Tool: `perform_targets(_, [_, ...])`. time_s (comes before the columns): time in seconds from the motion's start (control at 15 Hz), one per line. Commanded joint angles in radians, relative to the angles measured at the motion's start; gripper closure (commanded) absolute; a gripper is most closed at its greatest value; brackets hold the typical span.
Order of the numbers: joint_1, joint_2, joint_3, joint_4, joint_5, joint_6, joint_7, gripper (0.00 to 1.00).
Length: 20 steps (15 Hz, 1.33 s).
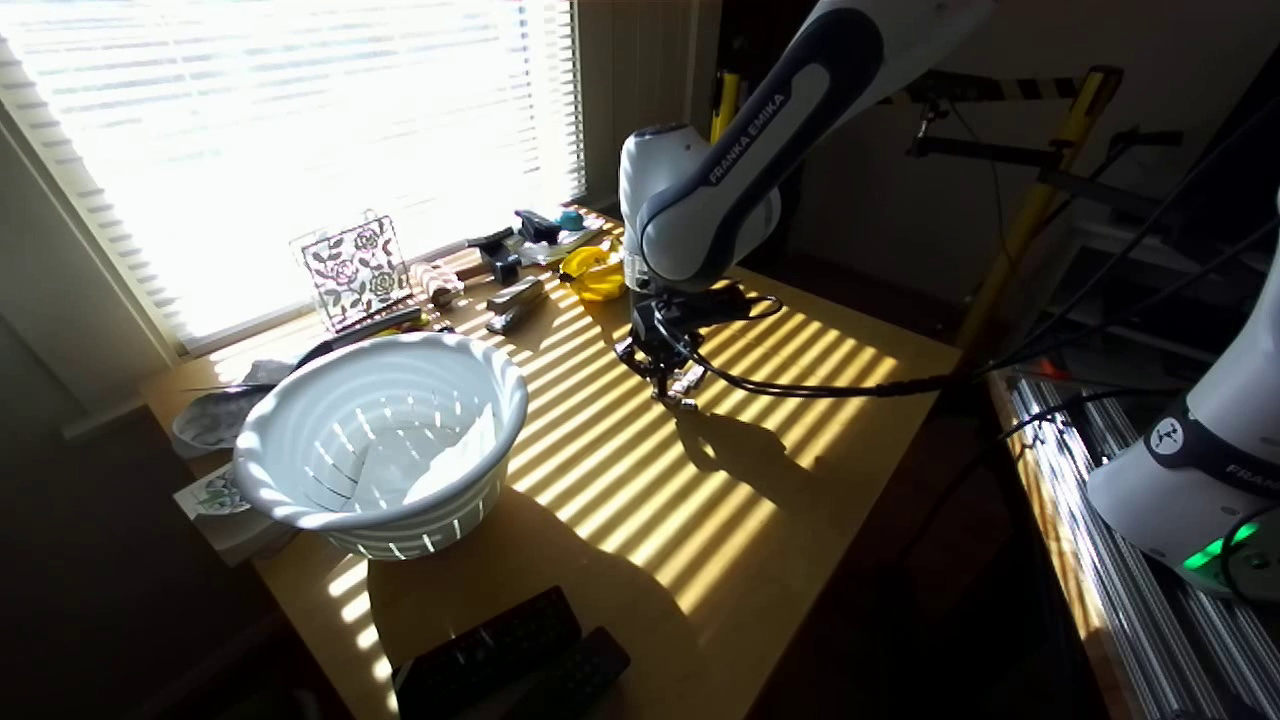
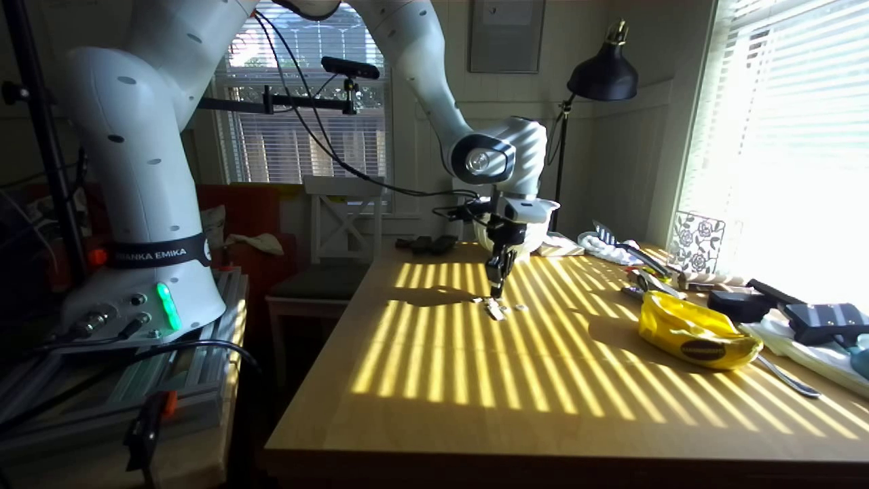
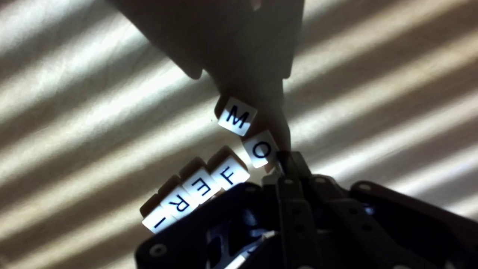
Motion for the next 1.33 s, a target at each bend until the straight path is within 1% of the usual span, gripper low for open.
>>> perform_targets(0.0, [-0.009, 0.035, 0.013, 0.042, 0.019, -0.010, 0.001, 1.00])
perform_targets(0.8, [0.010, 0.058, 0.031, 0.089, 0.011, -0.019, 0.004, 1.00])
perform_targets(1.27, [0.012, 0.003, 0.026, 0.047, 0.004, -0.016, -0.006, 1.00])
